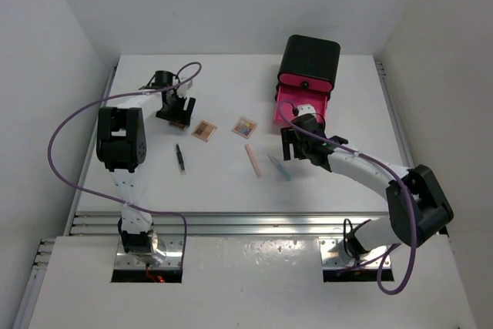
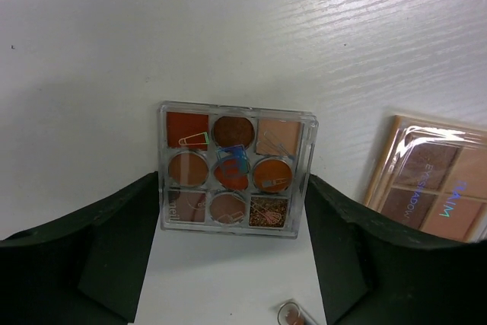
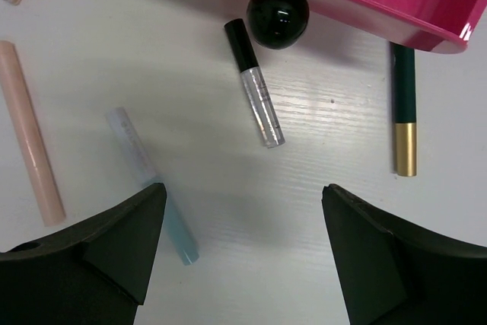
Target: Organize the makeup
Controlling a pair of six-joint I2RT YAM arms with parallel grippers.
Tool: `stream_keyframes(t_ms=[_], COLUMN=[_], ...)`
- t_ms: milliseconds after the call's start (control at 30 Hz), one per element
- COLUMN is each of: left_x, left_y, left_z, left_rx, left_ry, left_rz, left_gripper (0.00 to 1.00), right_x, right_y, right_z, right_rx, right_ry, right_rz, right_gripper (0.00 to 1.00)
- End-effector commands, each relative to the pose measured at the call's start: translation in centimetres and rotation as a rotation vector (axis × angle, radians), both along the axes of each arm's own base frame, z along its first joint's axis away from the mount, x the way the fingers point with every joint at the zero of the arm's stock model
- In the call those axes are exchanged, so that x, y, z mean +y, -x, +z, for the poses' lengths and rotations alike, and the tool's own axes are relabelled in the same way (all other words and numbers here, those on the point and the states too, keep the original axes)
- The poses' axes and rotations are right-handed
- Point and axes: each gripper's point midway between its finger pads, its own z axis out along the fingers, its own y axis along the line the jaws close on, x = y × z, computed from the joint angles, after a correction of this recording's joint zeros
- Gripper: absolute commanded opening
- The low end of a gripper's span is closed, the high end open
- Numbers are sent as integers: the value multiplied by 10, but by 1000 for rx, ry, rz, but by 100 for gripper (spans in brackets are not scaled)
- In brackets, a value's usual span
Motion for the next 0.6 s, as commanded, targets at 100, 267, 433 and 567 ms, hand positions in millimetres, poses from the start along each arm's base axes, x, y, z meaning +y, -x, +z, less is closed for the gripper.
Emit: stream_keyframes(t_ms=[100,267,433,567], left_x=[-5,-16,-18,-37], left_y=[18,18,-3,-29], left_z=[-29,-24,22,95], left_rx=[101,92,-8,-170], left_ry=[-24,31,64,92], left_rz=[-53,-81,-66,-38], left_gripper=[66,34,23,18], right_x=[-7,-14,-28,-55], right_y=[-14,-14,-7,12], right_z=[23,30,32,26], right_rx=[-71,-93,-110,-125], right_ry=[29,37,38,29], right_rz=[-27,-43,-108,-233], right_gripper=[84,84,85,88])
